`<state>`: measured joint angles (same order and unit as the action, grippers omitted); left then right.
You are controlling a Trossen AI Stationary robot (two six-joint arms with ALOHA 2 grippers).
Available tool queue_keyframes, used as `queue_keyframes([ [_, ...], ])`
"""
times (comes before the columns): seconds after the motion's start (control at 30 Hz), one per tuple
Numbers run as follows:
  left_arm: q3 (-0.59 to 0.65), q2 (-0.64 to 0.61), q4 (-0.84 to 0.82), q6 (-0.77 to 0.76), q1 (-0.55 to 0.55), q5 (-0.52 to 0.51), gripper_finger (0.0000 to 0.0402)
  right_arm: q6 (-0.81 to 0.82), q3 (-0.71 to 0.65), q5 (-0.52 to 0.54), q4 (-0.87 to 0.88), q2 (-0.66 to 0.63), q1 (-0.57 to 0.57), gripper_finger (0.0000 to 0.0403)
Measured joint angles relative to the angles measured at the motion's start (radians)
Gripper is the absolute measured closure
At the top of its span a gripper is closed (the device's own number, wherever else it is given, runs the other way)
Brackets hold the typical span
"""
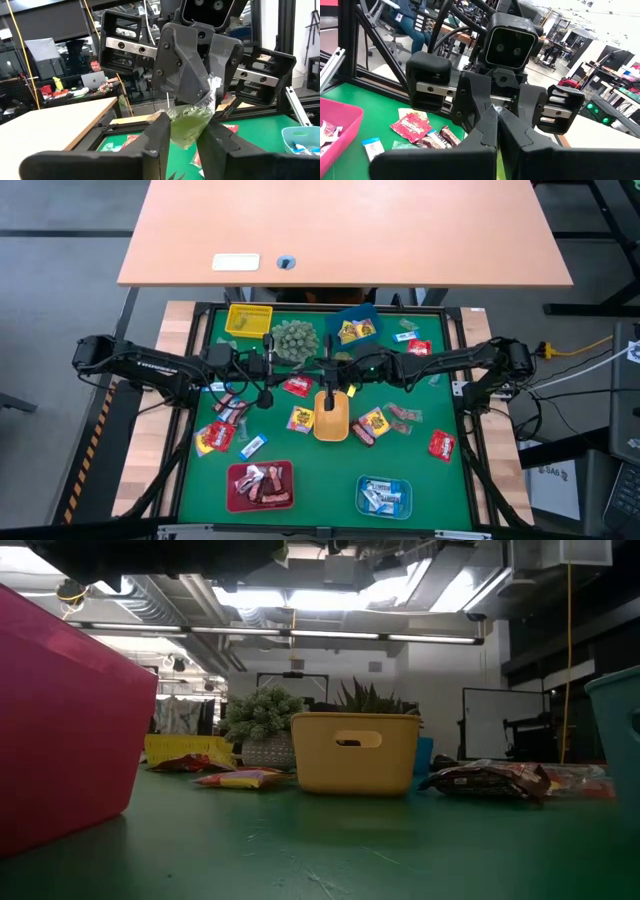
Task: Sort candy
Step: Put the green gummy into the yellow bin
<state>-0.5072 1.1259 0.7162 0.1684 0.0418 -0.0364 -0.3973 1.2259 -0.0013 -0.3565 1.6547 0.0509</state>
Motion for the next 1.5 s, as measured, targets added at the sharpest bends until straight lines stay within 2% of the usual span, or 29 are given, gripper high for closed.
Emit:
queue_keyframes([
  [0.3,0.0,0.0,0.0,-0.002,0.0,-0.003,0.0331,0.0,0.0,0.0,0.001,0.0,0.0,0.0388],
  [0.6,0.0,0.0,-0.001,-0.003,0.001,-0.011,0.0332,0.0,0.0,0.023,0.0,-0.001,0.002,0.0279],
  [0.73,0.0,0.0,0.0,-0.003,0.001,-0.012,0.0332,0.0,0.0,0.034,0.0,-0.001,0.002,0.0248],
  [1.13,0.0,0.0,-0.001,-0.002,0.002,-0.039,0.0332,0.0,-0.001,0.037,0.053,-0.057,0.002,0.0232],
  [1.33,0.0,0.0,-0.012,-0.003,0.006,-0.172,0.0332,0.001,0.0,0.087,0.204,-0.147,0.002,0.0232],
  [1.5,-0.001,0.0,-0.104,-0.002,0.052,-0.335,0.0332,0.068,0.0,0.098,0.456,-0.232,0.002,0.0232],
])
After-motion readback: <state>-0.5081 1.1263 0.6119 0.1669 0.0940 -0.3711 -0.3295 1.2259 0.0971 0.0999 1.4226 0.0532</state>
